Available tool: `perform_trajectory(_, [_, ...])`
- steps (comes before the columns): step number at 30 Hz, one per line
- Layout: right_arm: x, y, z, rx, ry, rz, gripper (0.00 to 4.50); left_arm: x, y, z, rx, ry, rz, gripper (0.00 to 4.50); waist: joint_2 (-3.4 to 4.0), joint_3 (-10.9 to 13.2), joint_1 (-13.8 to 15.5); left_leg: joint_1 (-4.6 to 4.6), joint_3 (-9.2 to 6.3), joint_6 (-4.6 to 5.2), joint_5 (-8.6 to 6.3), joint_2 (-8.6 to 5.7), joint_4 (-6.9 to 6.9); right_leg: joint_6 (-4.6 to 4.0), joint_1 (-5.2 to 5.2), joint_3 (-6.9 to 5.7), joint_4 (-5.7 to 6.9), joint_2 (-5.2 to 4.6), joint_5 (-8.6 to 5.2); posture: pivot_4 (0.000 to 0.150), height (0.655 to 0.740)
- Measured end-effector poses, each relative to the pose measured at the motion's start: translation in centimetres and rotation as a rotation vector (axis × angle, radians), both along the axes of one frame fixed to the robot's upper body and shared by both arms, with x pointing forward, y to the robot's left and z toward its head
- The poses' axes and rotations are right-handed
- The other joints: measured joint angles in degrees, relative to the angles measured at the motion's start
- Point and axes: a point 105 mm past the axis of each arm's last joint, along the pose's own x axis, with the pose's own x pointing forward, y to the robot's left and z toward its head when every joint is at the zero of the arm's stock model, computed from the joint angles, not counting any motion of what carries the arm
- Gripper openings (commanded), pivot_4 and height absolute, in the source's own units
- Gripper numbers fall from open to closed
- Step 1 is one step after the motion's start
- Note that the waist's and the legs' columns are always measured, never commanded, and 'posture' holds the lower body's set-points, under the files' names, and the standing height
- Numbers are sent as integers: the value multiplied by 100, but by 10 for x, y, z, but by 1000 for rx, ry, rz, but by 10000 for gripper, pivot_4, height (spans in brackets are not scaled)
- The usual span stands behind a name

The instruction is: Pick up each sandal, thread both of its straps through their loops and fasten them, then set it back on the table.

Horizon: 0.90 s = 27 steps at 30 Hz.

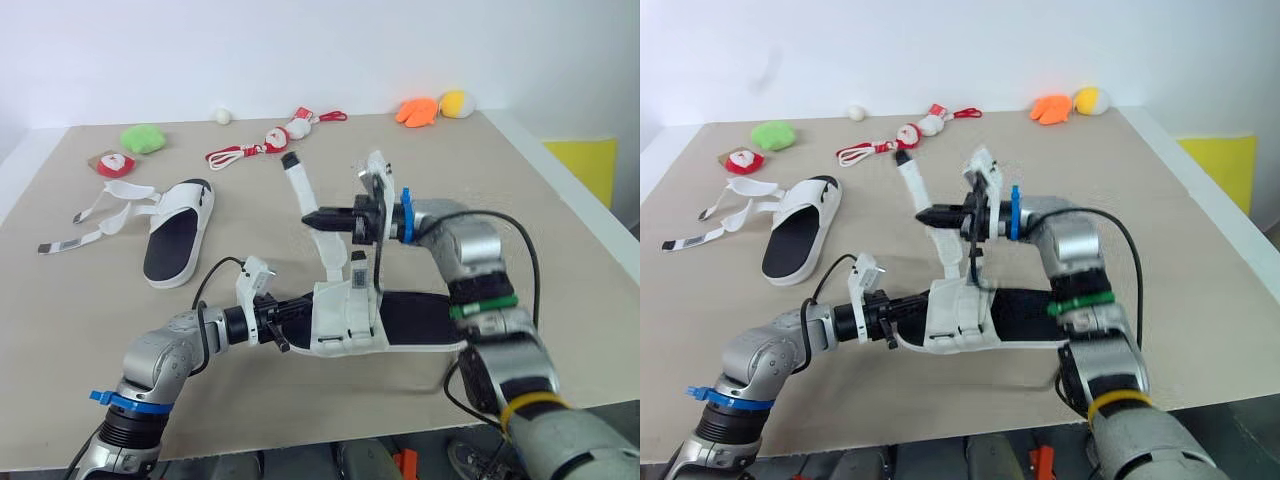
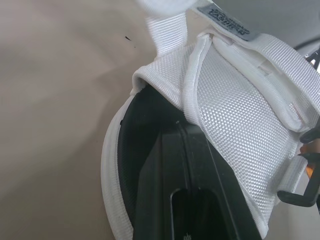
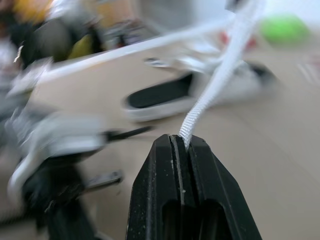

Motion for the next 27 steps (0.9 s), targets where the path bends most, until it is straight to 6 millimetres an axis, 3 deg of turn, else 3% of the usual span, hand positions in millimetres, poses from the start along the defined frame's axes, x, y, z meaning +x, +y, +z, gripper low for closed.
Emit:
perform_trajectory(4, [-32, 6, -8, -77, -380, 159, 118, 1, 0, 0, 1, 2, 2, 0, 0, 0, 2, 6, 0, -5, 3, 1, 2, -5, 2, -1, 0, 0, 4, 1500, 7400])
perform_trajectory(10, [-64, 5, -25, -185, -878, 395, 118, 1, 1, -1, 3, 2, 3, 0, 0, 0, 10, 16, -1, -6, 4, 3, 0, -11, 12, -5, 0, 0, 2, 1500, 7400])
perform_trajectory(13, [-70, 0, -41, -262, -1105, 524, 118, 1, 1, 0, 3, 2, 3, 0, 0, 1, 31, 26, 2, -6, 4, 3, 0, -18, 19, -4, 0, 0, 1, 1500, 7400])
perform_trajectory(17, [-70, -2, -44, -313, -1313, 624, 118, 1, 1, -1, 4, 3, 4, 0, 0, 1, 49, 44, 1, -6, 4, 3, -5, -41, 33, -4, 0, 0, -4, 1500, 7400])
perform_trajectory(22, [-73, -10, -51, -340, -1403, 683, 21515, 0, 0, -2, 6, 8, 0, 0, -1, 1, 79, 75, 0, -8, 2, 0, -8, -79, 67, -4, 0, -3, -25, 1500, 7400])
perform_trajectory(27, [-92, -19, -40, -253, -1417, 664, 44328, -2, -3, -1, 1, 5, -11, 0, -3, -2, 105, 83, -7, -13, -3, -2, -11, -92, 79, -6, 0, -6, -38, 1500, 7400])
